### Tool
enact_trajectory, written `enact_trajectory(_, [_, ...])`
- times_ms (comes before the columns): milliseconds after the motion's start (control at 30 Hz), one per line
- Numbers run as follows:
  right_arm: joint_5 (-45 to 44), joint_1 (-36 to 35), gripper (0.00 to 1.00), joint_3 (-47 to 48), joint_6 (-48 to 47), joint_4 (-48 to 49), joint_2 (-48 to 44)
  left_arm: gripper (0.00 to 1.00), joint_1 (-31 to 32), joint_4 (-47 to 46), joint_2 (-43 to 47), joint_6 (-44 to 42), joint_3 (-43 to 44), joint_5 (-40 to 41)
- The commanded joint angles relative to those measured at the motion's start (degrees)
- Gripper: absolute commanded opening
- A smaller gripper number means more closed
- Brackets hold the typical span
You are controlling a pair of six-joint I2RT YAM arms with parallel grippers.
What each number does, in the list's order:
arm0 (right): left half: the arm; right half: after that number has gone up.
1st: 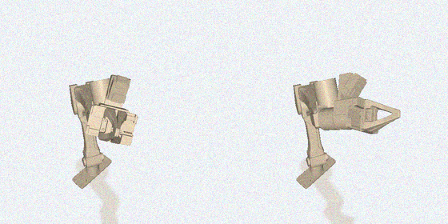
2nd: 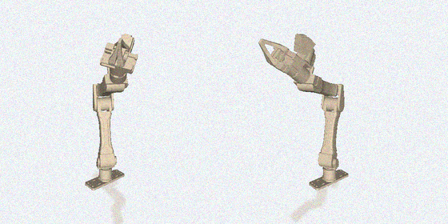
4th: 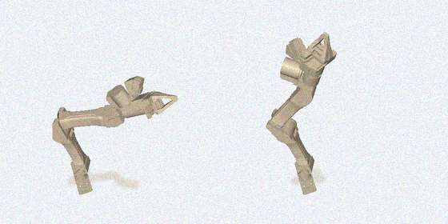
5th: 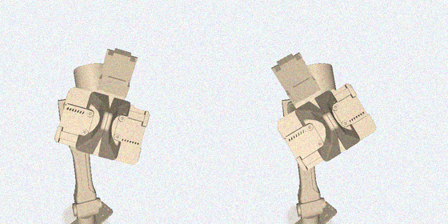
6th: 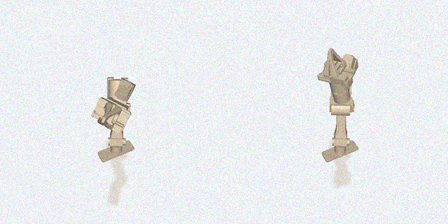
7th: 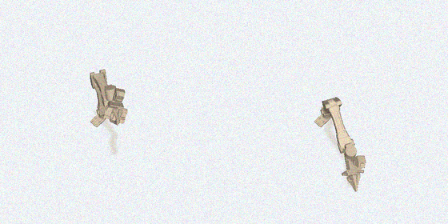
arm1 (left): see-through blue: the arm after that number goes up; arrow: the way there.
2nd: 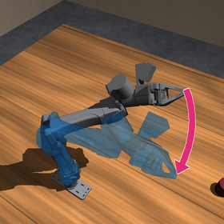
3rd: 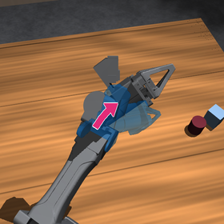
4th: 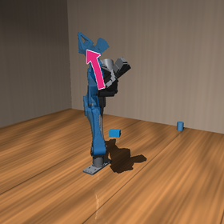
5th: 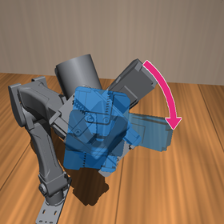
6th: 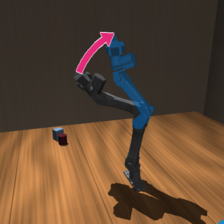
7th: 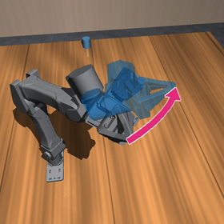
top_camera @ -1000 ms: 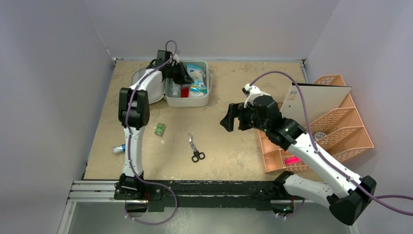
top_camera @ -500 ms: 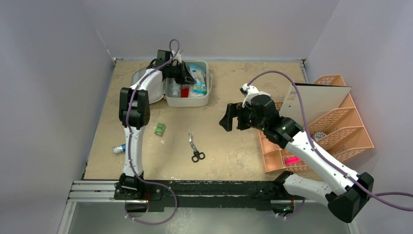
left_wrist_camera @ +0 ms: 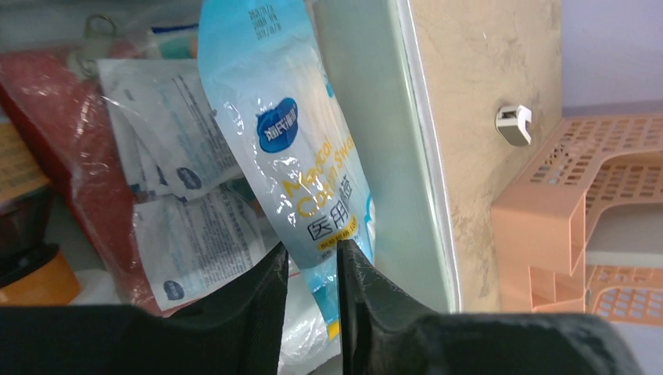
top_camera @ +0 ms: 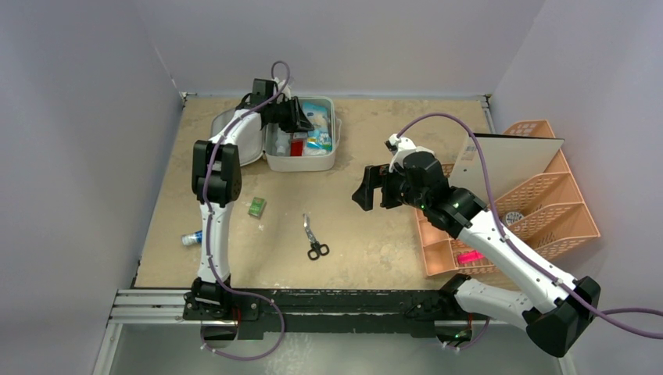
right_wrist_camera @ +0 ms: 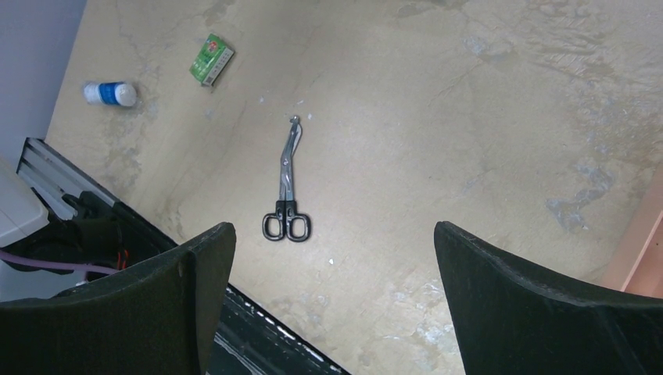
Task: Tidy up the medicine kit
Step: Place the medical item at the medicine box.
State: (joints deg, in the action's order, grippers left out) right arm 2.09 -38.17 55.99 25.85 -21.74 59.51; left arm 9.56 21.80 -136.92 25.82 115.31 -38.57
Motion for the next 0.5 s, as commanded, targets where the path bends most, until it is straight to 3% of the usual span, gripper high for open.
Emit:
enact_trajectory(0, [-1.1, 0.2, 0.99, 1.9, -1.0, 0.3, -1.3, 0.28, 0.4, -4.7, 2.1, -1.5, 0.2, 3.7])
enact_trajectory(467, [-0.8, 0.1, 0.99, 1.4, -0.5, 0.7, 0.0, 0.35, 2.5, -1.3, -1.6, -9.4, 5.5, 6.1])
